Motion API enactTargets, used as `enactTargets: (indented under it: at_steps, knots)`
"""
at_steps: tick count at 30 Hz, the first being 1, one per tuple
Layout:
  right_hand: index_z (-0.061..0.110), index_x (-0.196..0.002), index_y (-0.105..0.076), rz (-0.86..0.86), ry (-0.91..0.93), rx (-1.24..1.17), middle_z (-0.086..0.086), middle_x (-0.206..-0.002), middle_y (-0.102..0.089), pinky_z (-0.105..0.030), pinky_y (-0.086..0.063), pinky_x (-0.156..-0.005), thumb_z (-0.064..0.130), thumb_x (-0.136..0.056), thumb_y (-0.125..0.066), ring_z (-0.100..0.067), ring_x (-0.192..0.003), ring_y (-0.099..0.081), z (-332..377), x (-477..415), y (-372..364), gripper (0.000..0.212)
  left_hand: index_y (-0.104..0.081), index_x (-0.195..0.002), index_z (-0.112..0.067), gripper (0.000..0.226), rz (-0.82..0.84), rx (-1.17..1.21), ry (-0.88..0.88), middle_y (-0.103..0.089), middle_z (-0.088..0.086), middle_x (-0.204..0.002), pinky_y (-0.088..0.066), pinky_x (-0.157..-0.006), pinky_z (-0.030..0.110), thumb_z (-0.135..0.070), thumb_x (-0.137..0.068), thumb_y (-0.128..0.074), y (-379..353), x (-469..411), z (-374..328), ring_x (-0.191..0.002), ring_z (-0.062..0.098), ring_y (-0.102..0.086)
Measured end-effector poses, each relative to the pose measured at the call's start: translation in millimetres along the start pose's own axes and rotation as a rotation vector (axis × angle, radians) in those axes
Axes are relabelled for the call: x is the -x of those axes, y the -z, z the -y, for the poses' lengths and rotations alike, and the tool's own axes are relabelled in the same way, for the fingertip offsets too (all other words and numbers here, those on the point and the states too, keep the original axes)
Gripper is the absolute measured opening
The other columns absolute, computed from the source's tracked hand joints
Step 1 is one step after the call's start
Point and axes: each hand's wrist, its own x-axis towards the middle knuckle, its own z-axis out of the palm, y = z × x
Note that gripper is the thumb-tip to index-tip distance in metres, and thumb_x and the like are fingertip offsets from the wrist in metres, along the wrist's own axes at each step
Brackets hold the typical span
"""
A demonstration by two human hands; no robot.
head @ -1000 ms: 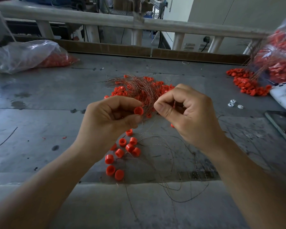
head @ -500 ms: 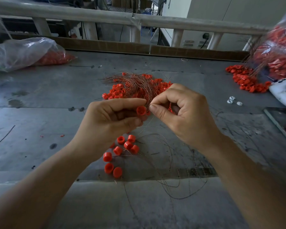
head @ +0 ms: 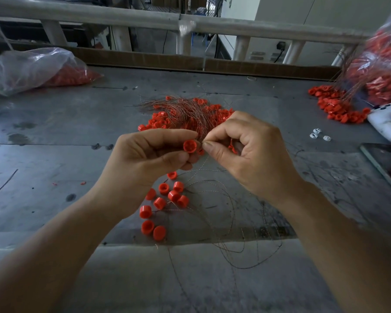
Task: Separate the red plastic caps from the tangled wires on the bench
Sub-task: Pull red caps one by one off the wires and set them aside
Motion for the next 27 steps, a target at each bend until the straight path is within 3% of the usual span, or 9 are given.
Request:
enactTargets:
  at_steps: [16, 27]
  knots:
    - [0.007, -0.075, -0.067, -0.001, 0.0, -0.001, 0.015, -0.069, -0.046, -0.007, -0.033, -0.057, 0.013, -0.079, -0.064, 0.006, -0.06, -0.044, -1.4, 1.1, -0.3, 0.008, -0.067, -0.098, -0.024, 0.035, 0.024, -0.036, -0.023, -0.074, -0.004, -0.087, -0.052, -0.071, 0.015, -0.014, -0.065, -0.06, 0.6, 1.9, 1.2, -0.082, 0.011, -0.07]
    - [0.01, -0.078, -0.068, 0.075, -0.091, -0.12, 0.006, -0.071, -0.056, -0.01, -0.038, -0.058, 0.011, -0.081, -0.061, -0.001, -0.062, -0.048, -3.4, 2.8, -0.7, 0.007, -0.075, -0.088, -0.026, 0.023, 0.057, 0.023, -0.043, -0.073, -0.003, -0.08, -0.052, -0.068, 0.015, -0.018, -0.067, -0.071, 2.0, 2.1, 2.0, -0.076, 0.01, -0.069]
